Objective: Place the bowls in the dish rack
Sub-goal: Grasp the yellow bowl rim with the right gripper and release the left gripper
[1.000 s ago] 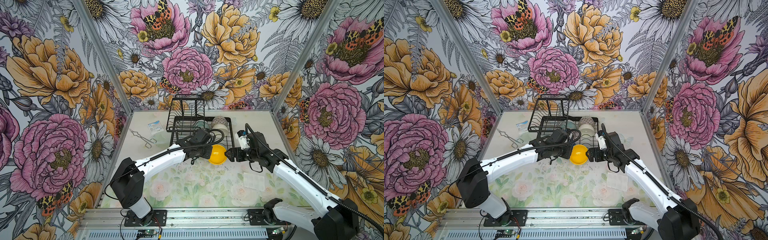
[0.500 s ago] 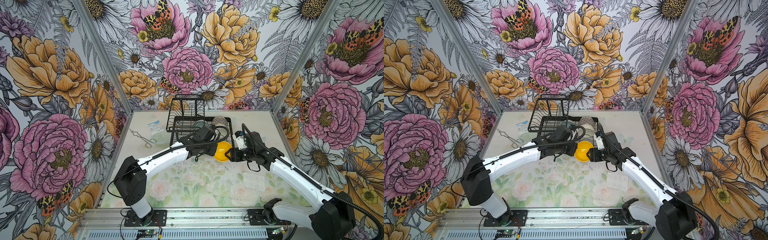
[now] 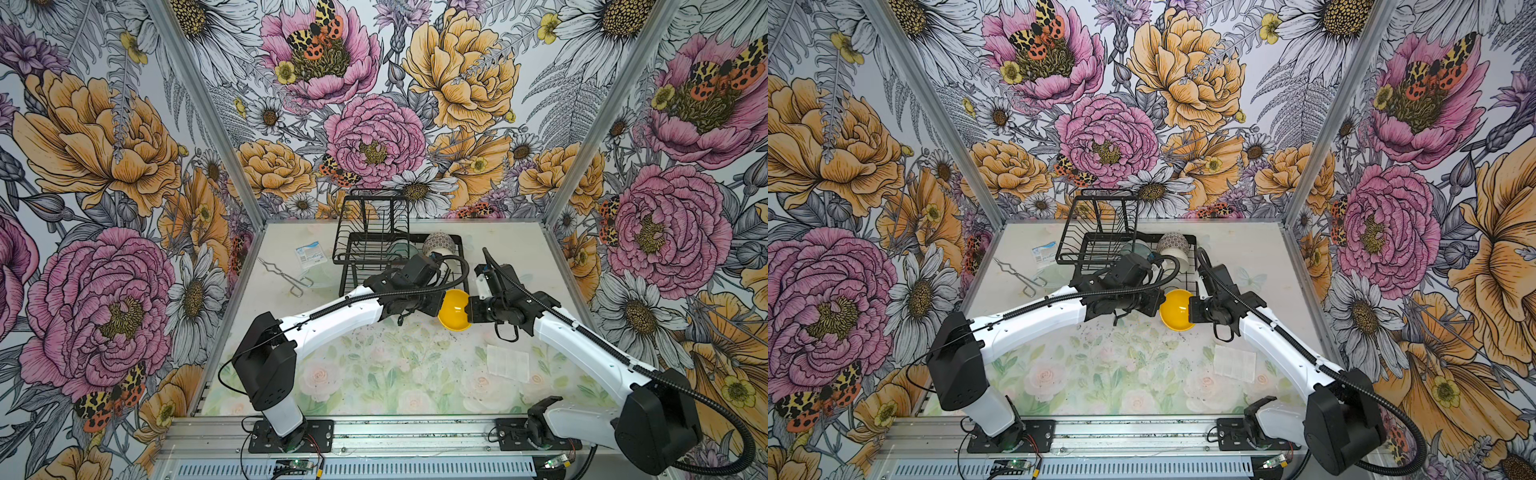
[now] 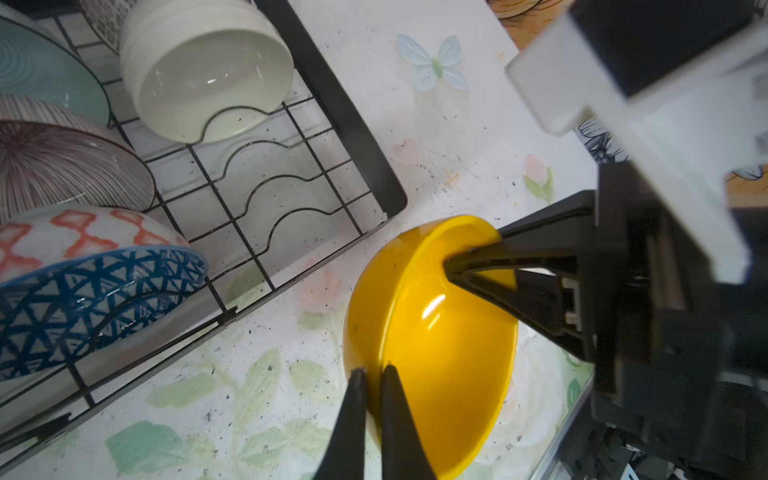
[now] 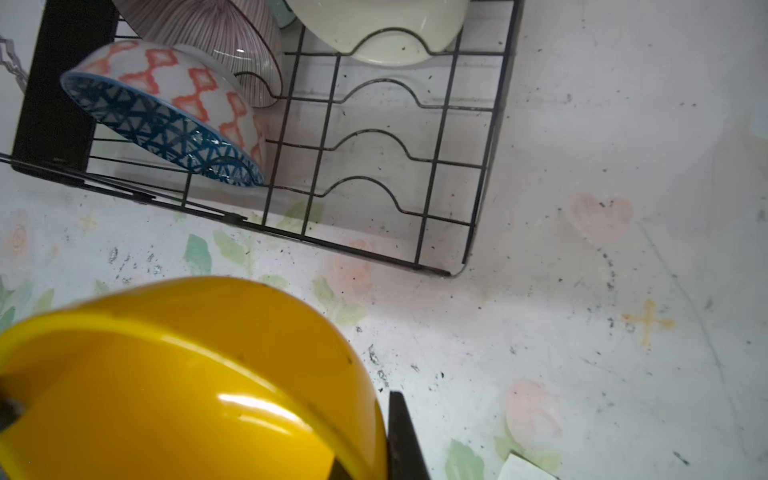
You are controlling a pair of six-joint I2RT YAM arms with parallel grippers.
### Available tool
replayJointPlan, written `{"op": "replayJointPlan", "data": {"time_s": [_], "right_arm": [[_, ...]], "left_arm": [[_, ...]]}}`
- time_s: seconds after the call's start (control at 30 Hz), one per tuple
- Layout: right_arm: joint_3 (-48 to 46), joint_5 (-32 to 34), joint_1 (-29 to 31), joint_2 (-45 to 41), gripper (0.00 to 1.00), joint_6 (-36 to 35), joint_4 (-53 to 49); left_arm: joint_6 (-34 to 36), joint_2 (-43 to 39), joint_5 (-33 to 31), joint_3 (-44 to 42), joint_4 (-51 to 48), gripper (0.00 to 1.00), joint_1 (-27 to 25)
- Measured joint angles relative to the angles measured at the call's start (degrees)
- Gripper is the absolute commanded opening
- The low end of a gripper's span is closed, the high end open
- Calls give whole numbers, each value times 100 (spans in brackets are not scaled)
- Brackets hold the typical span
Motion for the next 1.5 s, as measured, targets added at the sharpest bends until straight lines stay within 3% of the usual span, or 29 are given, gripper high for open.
{"op": "replayJointPlan", "data": {"time_s": [0.7,0.8,0.97,1.3,1.5], "right_arm": [[0,-426,120,-236,0,-219,2],[0,-404,120,-297,0,-260,2],[0,-341,120,-391,0,-378,7],[66,223,116,-393,0,-608,7],[105,916,131,-457,0,-673,72]], "left_arm": [[17,-168,-31,-195,118,0,146],[-24,-433,-46,-369,90,9,151],[-201,-1082,-181,-822,-28,33,157],[-634,-2293,-575,-1661,-557,98,291],[-776,-2835,-710,-2144,-765,99,787]]}}
